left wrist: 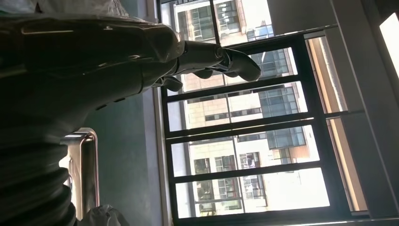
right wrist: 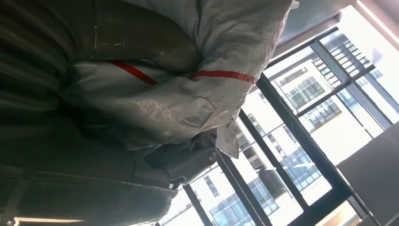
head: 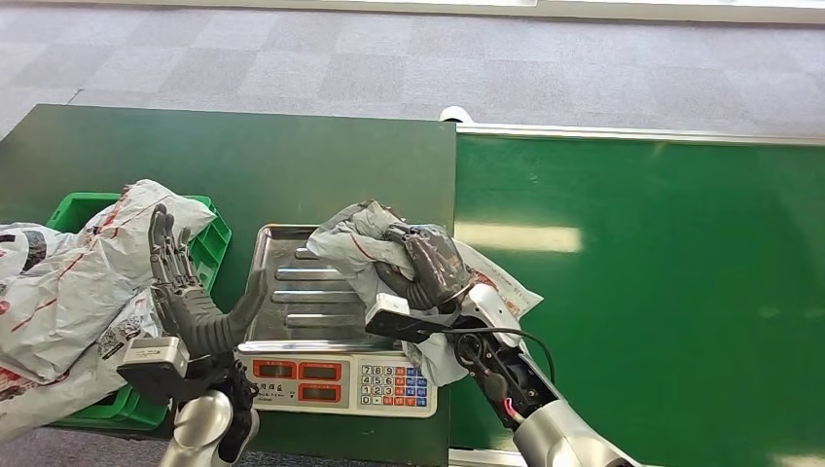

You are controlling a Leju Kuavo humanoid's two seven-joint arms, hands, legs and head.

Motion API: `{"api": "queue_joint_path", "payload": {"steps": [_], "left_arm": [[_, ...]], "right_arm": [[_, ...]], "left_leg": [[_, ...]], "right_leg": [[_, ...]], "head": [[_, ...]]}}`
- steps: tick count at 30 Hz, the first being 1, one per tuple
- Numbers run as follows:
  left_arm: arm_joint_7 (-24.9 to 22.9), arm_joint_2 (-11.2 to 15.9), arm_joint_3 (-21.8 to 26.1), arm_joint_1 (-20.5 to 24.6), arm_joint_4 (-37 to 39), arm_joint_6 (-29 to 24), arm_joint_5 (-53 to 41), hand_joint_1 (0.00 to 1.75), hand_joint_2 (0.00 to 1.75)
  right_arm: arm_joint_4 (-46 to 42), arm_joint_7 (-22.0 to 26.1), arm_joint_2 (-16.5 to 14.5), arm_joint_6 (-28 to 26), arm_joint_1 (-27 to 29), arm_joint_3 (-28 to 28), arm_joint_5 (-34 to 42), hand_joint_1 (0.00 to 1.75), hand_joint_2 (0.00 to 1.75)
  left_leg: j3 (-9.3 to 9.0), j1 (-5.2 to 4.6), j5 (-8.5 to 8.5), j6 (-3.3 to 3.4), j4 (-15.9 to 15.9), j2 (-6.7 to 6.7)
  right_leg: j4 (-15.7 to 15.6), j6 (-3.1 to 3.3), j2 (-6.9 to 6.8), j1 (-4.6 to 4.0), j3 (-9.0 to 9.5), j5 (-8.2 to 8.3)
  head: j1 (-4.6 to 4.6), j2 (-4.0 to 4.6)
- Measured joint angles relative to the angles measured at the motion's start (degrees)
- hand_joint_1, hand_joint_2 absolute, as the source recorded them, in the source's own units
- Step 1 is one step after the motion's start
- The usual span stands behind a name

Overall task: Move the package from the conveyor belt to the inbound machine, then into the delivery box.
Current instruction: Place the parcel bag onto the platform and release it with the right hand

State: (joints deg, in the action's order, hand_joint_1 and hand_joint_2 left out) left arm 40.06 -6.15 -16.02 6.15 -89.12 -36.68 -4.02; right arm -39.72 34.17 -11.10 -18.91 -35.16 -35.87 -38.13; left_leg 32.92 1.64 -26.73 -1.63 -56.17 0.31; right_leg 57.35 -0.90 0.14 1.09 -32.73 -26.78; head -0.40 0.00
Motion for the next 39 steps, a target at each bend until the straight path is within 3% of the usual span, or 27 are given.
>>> {"api": "queue_joint_path", "payload": {"steps": [5, 13, 14, 17, 18, 30, 39], "left_arm": [[0.0, 0.1, -1.2, 0.6, 1.1, 1.0, 0.1, 0.00, 1.75], [0.0, 0.2, -1.9, 1.5, 2.4, 1.1, 0.2, 0.00, 1.75], [0.0, 0.3, -2.0, 1.6, 2.5, 1.1, 0.3, 0.00, 1.75], [0.0, 0.4, -2.0, 1.7, 2.7, 1.3, 0.6, 0.00, 1.75], [0.0, 0.4, -2.0, 1.7, 2.7, 1.3, 0.6, 0.00, 1.75], [0.0, 0.4, -2.0, 1.6, 2.8, 1.0, 0.5, 0.00, 1.75], [0.0, 0.6, -2.0, 1.5, 2.8, 0.9, 0.5, 0.00, 1.75]], "right_arm": [[1.4, 2.7, 0.1, -0.3, -1.1, -0.4, 1.5, 1.75, 1.75], [2.3, 3.2, 0.1, -0.3, -2.0, -0.8, 1.7, 1.75, 1.75], [2.4, 3.2, 0.1, -0.2, -2.0, -0.9, 1.7, 1.44, 1.75], [2.7, 2.6, 0.1, 0.0, -2.4, -1.3, 0.7, 0.14, 1.75], [2.8, 2.3, 0.1, 0.0, -2.7, -1.5, 0.2, 0.00, 1.75], [1.1, 5.6, -0.3, 5.2, -2.6, -1.4, 9.3, 0.00, 1.75], [-6.4, 5.6, 0.3, 18.5, 0.0, -1.4, 20.5, 0.00, 1.75]], "left_leg": [[-0.01, 0.00, 0.01, 0.00, 0.0, -0.02], [-0.01, 0.00, 0.00, 0.00, 0.0, -0.02], [-0.01, 0.00, 0.00, 0.00, 0.0, -0.02], [-0.01, 0.00, 0.00, 0.00, 0.0, -0.02], [-0.01, 0.00, 0.01, 0.00, 0.0, -0.02], [-0.01, 0.00, 0.01, 0.00, 0.0, -0.02], [-0.01, 0.00, 0.01, 0.00, 0.0, -0.02]], "right_leg": [[0.0, 0.00, 0.00, 0.00, 0.00, 0.01], [0.0, -0.01, 0.00, 0.00, -0.01, 0.01], [0.0, -0.01, 0.00, 0.00, -0.01, 0.01], [0.0, -0.01, 0.00, 0.00, 0.00, 0.01], [0.0, -0.01, 0.00, 0.00, 0.00, 0.01], [0.0, -0.01, 0.00, 0.00, -0.01, 0.01], [0.0, -0.01, 0.00, 0.00, -0.01, 0.01]], "head": [[0.00, 0.00], [0.01, 0.00], [0.01, 0.00], [0.01, 0.00], [0.01, 0.00], [0.00, 0.00], [0.01, 0.00]]}}
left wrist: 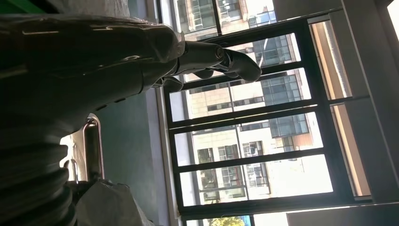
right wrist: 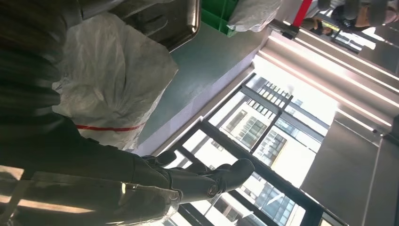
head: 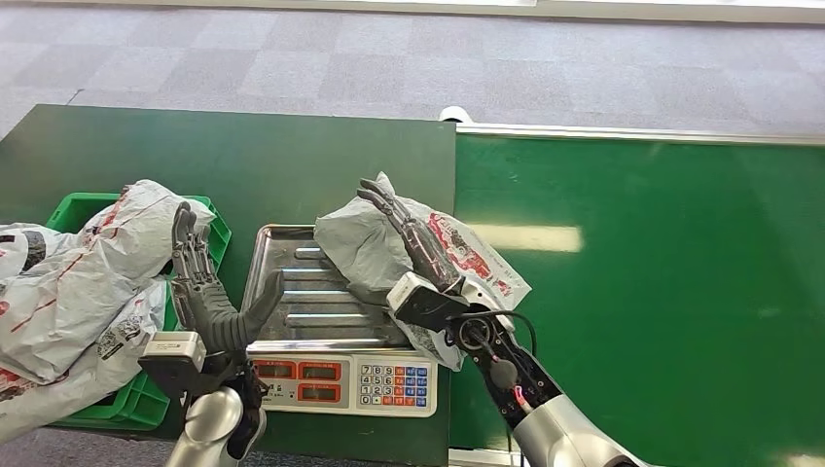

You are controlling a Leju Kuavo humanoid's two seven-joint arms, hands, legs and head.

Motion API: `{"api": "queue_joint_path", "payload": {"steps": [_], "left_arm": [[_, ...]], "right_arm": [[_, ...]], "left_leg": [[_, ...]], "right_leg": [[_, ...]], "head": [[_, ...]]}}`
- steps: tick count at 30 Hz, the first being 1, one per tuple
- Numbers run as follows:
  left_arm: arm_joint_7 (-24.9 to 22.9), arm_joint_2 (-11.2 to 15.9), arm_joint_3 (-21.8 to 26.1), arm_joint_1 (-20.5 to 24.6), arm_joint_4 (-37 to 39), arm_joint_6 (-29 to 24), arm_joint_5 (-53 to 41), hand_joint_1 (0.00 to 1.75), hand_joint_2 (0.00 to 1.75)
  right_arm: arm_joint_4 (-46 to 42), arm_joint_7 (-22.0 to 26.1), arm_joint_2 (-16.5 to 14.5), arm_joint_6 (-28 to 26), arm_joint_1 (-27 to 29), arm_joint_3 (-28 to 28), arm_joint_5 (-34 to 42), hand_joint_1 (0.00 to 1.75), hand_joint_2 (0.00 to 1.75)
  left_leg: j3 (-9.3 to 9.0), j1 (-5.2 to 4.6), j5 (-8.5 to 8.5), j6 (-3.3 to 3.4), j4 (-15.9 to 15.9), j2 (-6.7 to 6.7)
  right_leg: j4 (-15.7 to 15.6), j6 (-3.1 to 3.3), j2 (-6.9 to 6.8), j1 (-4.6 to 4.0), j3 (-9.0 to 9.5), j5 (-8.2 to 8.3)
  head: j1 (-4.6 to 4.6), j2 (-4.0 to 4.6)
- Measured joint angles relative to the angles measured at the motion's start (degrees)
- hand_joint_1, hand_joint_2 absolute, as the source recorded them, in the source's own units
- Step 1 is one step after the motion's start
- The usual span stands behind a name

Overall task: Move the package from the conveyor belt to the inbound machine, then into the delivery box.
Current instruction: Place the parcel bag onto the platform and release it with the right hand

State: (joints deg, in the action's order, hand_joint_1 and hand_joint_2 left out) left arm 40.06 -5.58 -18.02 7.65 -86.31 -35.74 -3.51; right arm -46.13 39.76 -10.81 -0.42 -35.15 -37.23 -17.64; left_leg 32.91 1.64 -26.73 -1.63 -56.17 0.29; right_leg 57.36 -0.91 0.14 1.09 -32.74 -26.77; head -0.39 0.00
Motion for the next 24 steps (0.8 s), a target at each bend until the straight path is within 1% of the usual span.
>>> {"api": "queue_joint_path", "payload": {"steps": [2, 5, 11, 16, 18, 20, 24], "left_arm": [[0.0, 0.0, 0.0, -0.1, 0.0, -0.1, 0.0, 0.00, 1.75], [0.0, 0.1, 0.0, -0.3, 0.0, -0.1, -0.3, 0.00, 1.75], [0.0, 0.1, 0.3, -0.6, 0.0, -0.2, -0.5, 0.00, 1.75], [0.0, 0.2, 0.8, -0.7, 0.0, -0.4, -0.5, 0.00, 1.75], [0.0, 0.2, 1.0, -0.9, 0.0, -0.7, -0.5, 0.00, 1.75], [0.0, 0.3, 1.2, -1.2, -0.1, -0.9, -0.5, 0.00, 1.75], [0.0, 0.3, 1.8, -2.2, -0.8, -0.9, -0.6, 0.00, 1.75]], "right_arm": [[-1.7, 0.0, 0.3, 1.2, 0.7, 0.1, 1.3, 0.00, 1.75], [-3.7, 0.0, 0.7, 1.7, 1.8, 0.6, 3.0, 0.00, 1.75], [-9.2, 0.0, 1.3, 1.5, 5.0, 4.0, 9.4, 0.00, 1.75], [-13.6, 0.0, 1.8, 0.5, 7.3, 6.5, 10.9, 0.00, 1.75], [-15.7, 0.0, 1.8, -1.2, 8.6, 7.4, 11.1, 0.00, 1.75], [-18.7, 0.0, 1.9, -4.1, 10.4, 8.5, 11.0, 0.00, 1.75], [-25.1, 0.1, 2.2, -12.5, 14.8, 11.1, 10.4, 0.00, 1.75]], "left_leg": [[0.00, 0.00, 0.00, 0.00, 0.0, 0.00], [0.00, 0.00, 0.00, 0.00, 0.0, 0.00], [0.00, 0.00, 0.00, 0.00, 0.0, 0.00], [0.00, 0.00, 0.00, 0.00, 0.0, 0.00], [0.00, 0.00, 0.00, 0.00, 0.0, 0.02], [0.01, 0.00, -0.01, 0.00, 0.0, 0.02], [0.01, 0.00, -0.03, 0.00, 0.0, 0.01]], "right_leg": [[0.0, 0.00, 0.00, 0.00, 0.00, 0.00], [0.0, 0.00, 0.00, 0.00, 0.00, 0.00], [0.0, 0.00, 0.00, 0.00, 0.01, 0.00], [0.0, 0.00, 0.00, 0.00, 0.00, 0.00], [0.0, 0.00, 0.00, 0.00, 0.00, 0.00], [0.0, 0.00, 0.00, 0.00, 0.00, 0.00], [0.0, 0.00, 0.00, 0.01, 0.00, -0.01]], "head": [[0.00, 0.00], [0.00, 0.00], [0.00, 0.00], [-0.01, 0.00], [-0.01, 0.00], [-0.01, 0.00], [-0.01, 0.00]]}}
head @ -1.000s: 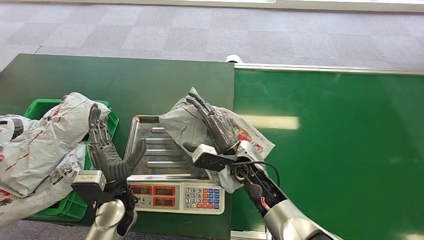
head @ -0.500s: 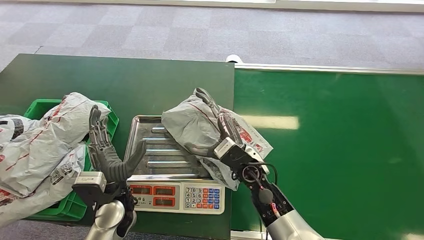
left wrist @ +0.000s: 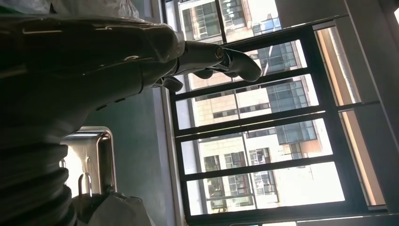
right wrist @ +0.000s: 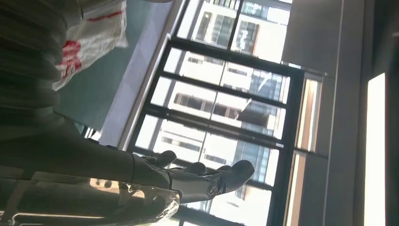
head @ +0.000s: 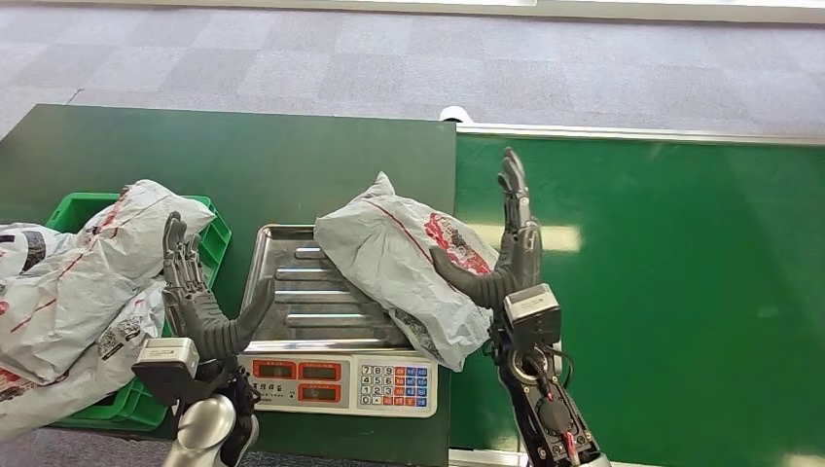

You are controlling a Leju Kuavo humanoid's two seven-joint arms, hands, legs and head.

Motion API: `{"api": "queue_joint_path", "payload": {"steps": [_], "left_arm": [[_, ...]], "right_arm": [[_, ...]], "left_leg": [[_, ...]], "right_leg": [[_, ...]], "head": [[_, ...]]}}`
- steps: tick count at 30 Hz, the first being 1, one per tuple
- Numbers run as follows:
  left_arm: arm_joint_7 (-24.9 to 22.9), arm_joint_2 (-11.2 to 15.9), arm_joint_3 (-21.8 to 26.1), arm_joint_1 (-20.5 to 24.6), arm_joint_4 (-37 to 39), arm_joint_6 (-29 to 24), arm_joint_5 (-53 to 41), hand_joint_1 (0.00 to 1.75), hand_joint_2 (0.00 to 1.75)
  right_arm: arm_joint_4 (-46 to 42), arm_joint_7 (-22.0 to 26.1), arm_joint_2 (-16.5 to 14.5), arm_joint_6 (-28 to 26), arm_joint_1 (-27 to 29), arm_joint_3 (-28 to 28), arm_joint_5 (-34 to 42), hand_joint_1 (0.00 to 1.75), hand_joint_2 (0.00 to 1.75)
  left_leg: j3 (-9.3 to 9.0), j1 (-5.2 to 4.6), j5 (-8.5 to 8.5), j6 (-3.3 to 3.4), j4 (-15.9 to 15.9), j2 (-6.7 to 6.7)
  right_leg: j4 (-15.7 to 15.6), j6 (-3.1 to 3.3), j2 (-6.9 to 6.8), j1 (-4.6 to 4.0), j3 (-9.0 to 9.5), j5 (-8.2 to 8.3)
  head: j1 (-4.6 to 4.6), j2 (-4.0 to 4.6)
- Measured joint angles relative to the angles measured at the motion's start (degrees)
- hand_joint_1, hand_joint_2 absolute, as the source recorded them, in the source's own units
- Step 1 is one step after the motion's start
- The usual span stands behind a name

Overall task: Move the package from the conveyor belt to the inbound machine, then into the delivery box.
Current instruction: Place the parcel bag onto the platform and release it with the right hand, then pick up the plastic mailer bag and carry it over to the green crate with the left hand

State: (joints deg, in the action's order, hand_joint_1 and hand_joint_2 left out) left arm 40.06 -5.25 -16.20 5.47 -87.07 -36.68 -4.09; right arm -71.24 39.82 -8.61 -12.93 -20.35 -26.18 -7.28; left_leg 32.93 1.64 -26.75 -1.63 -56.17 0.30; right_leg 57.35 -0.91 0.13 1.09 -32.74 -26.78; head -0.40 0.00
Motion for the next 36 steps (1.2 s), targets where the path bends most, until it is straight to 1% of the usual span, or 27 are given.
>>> {"api": "queue_joint_path", "payload": {"steps": [3, 8, 11, 15, 20, 26, 28, 32, 34, 36], "left_arm": [[0.0, 0.0, 0.3, -0.6, -0.4, 0.0, -0.1, 0.00, 1.75], [0.0, 0.0, 0.6, -1.0, -0.8, 0.0, -0.3, 0.00, 1.75], [0.0, 0.0, 0.7, -1.5, -1.1, -0.3, -0.4, 0.00, 1.75], [0.0, 0.1, 0.9, -2.3, -2.0, -0.9, -0.5, 0.00, 1.75], [0.0, 0.1, 1.2, -2.7, -2.3, -0.6, -0.7, 0.00, 1.75], [0.0, 0.1, 1.3, -2.8, -2.3, 0.3, -1.3, 0.00, 1.75], [0.0, 0.0, 1.4, -2.9, -2.3, 1.2, -0.8, 0.00, 1.75], [0.0, -0.5, 2.0, -3.2, -2.2, 6.6, 1.3, 0.00, 1.75], [0.0, -0.8, 2.3, -3.0, -1.9, 8.4, 0.2, 0.00, 1.75], [0.0, -0.9, 2.3, -2.5, -1.4, 9.0, -3.1, 0.00, 1.75]], "right_arm": [[-2.9, 0.0, 0.0, -2.5, 2.4, 1.8, 0.0, 0.00, 1.75], [-5.4, -0.1, 0.0, -3.7, 4.2, 3.6, 0.5, 0.00, 1.75], [-5.5, -1.2, 0.1, -4.7, 5.4, 5.7, 2.2, 0.00, 1.75], [-5.5, -4.4, 0.2, -2.8, 7.5, 8.5, 3.8, 0.00, 1.75], [-5.1, -7.8, 0.1, 0.6, 8.5, 10.9, 4.2, 0.00, 1.75], [-4.5, -8.8, -0.8, 0.9, 9.3, 13.4, 3.7, 0.00, 1.75], [-4.5, -8.8, -1.0, 0.8, 9.6, 13.9, 3.6, 0.00, 1.75], [-4.4, -9.2, -1.7, 0.7, 10.6, 15.8, 3.7, 0.00, 1.75], [-4.2, -9.3, -1.9, 0.8, 11.2, 16.6, 3.5, 0.00, 1.75], [-3.9, -9.3, -2.1, 1.1, 11.6, 17.2, 3.0, 0.00, 1.75]], "left_leg": [[0.00, 0.00, 0.00, 0.00, 0.0, -0.02], [-0.03, 0.00, 0.01, 0.00, 0.0, -0.01], [-0.04, 0.00, 0.01, 0.00, 0.0, 0.00], [-0.01, -0.01, 0.00, 0.00, 0.0, 0.00], [-0.01, -0.02, 0.00, 0.00, 0.0, 0.01], [-0.02, -0.02, 0.01, 0.00, 0.0, 0.00], [-0.02, -0.02, 0.00, 0.00, 0.0, 0.00], [-0.01, -0.02, 0.00, 0.00, 0.0, 0.01], [-0.01, -0.02, 0.00, 0.00, 0.0, 0.00], [-0.01, -0.02, 0.00, 0.00, 0.0, 0.00]], "right_leg": [[0.0, 0.00, 0.00, 0.00, 0.00, 0.00], [0.0, 0.00, 0.00, 0.00, 0.02, 0.00], [0.0, 0.00, 0.00, 0.00, 0.04, 0.00], [0.0, 0.00, 0.00, 0.01, 0.03, 0.00], [0.0, 0.00, 0.00, 0.02, 0.01, 0.00], [0.0, 0.00, 0.00, 0.01, 0.03, 0.00], [0.0, 0.00, 0.00, 0.02, 0.02, 0.00], [0.0, 0.00, 0.00, 0.02, 0.01, 0.00], [0.0, 0.00, 0.00, 0.02, 0.00, 0.00], [0.0, 0.00, 0.00, 0.02, -0.01, 0.00]], "head": [[0.01, 0.00], [0.00, 0.00], [0.00, 0.00], [0.01, 0.00], [0.00, 0.00], [-0.01, 0.00], [0.00, 0.00], [0.00, 0.00], [-0.01, 0.00], [-0.01, 0.00]]}}
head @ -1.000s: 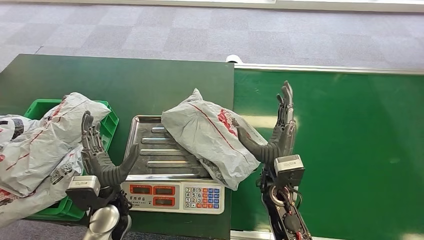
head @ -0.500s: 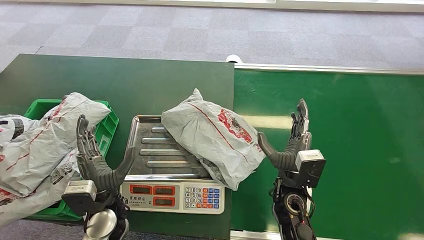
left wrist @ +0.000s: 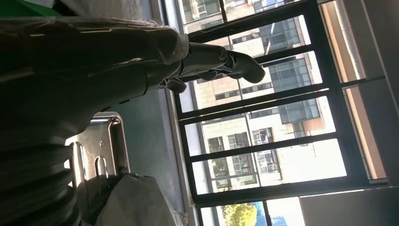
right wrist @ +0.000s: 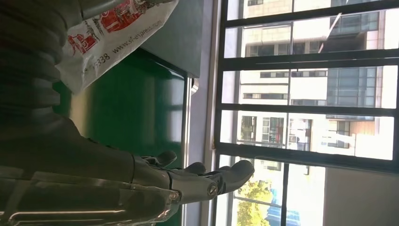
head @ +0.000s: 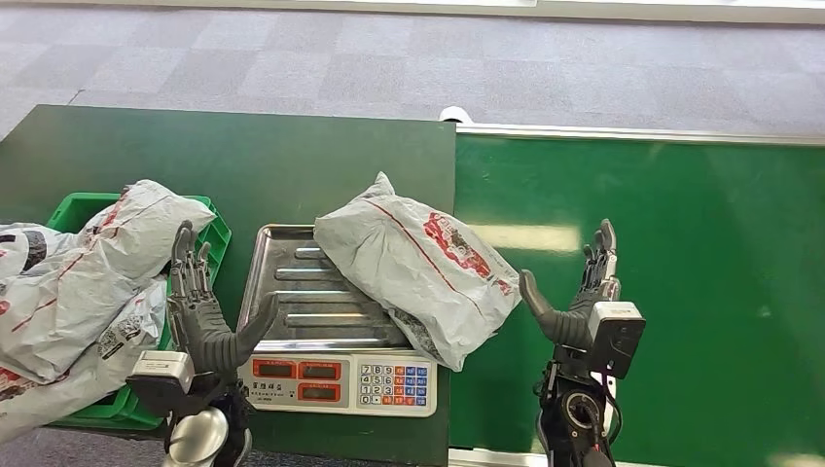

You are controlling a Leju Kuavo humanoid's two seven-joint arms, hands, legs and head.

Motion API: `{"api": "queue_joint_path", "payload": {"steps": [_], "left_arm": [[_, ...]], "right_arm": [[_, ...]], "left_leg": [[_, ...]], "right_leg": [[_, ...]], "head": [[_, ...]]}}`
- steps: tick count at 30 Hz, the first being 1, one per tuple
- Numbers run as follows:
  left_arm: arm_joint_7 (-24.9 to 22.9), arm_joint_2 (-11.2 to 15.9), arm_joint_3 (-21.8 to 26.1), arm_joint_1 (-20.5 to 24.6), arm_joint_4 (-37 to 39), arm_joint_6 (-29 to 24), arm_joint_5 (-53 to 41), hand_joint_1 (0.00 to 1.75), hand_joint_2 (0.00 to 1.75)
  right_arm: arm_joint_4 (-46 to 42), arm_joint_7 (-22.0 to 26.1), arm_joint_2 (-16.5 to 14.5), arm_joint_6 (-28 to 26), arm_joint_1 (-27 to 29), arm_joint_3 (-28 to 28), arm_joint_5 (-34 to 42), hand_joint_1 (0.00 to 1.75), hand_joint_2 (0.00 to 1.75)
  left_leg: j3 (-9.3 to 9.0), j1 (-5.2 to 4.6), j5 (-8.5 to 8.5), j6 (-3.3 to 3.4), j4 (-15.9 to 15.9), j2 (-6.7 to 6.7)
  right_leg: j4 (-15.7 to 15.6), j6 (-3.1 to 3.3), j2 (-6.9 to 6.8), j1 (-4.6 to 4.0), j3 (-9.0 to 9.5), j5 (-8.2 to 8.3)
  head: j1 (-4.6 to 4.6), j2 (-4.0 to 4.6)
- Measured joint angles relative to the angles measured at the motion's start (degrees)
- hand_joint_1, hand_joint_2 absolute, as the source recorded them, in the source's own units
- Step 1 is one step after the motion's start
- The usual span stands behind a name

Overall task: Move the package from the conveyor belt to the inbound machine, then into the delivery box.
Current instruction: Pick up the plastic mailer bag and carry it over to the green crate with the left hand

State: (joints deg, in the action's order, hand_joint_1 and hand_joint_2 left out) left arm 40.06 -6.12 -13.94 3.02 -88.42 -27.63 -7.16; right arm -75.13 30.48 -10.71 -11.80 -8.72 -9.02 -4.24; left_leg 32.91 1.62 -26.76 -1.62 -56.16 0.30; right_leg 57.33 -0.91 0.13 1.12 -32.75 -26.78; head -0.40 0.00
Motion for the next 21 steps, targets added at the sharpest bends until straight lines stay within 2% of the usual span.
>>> {"api": "queue_joint_path", "payload": {"steps": [3, 8, 11, 15, 21], "left_arm": [[-0.4, 0.0, -0.5, 2.3, 2.1, 0.7, -6.6, 0.00, 1.75], [-3.8, 0.3, -1.9, 7.8, 7.2, 3.4, -19.6, 0.00, 1.75], [-5.2, 0.6, -2.6, 10.5, 10.4, 4.8, -23.9, 0.00, 1.75], [-7.9, 0.9, -4.1, 14.3, 15.0, 6.9, -29.0, 0.00, 1.75], [-13.4, 1.0, -7.2, 19.2, 21.5, 6.4, -40.6, 0.00, 1.75]], "right_arm": [[0.5, 0.0, -0.2, 0.6, 0.2, 0.3, -0.4, 0.00, 1.75], [1.6, -0.1, -0.3, 1.5, 0.2, 0.3, -0.4, 0.00, 1.75], [2.4, -0.5, -0.3, 2.0, 0.1, 0.3, -0.6, 0.00, 1.75], [4.3, -2.8, -0.2, 5.1, -0.6, 0.2, -1.7, 0.00, 1.75], [6.8, -4.5, -0.2, 8.6, -1.4, -0.2, -4.6, 0.00, 1.75]], "left_leg": [[-0.01, 0.00, 0.01, 0.00, 0.0, 0.02], [-0.05, 0.00, 0.04, 0.01, 0.0, 0.01], [-0.05, 0.00, 0.04, 0.02, 0.0, 0.00], [-0.04, -0.01, 0.04, 0.02, 0.0, 0.01], [-0.04, -0.01, 0.04, 0.02, 0.0, 0.02]], "right_leg": [[0.0, 0.00, 0.00, 0.00, 0.02, 0.00], [0.0, -0.01, 0.00, 0.00, 0.09, 0.02], [0.0, -0.02, 0.00, 0.00, 0.08, 0.03], [0.0, -0.02, 0.00, 0.00, 0.06, 0.03], [0.0, -0.02, 0.00, 0.00, 0.06, 0.03]], "head": [[0.00, 0.00], [0.01, 0.00], [0.01, 0.00], [0.01, 0.00], [0.00, 0.00]]}}
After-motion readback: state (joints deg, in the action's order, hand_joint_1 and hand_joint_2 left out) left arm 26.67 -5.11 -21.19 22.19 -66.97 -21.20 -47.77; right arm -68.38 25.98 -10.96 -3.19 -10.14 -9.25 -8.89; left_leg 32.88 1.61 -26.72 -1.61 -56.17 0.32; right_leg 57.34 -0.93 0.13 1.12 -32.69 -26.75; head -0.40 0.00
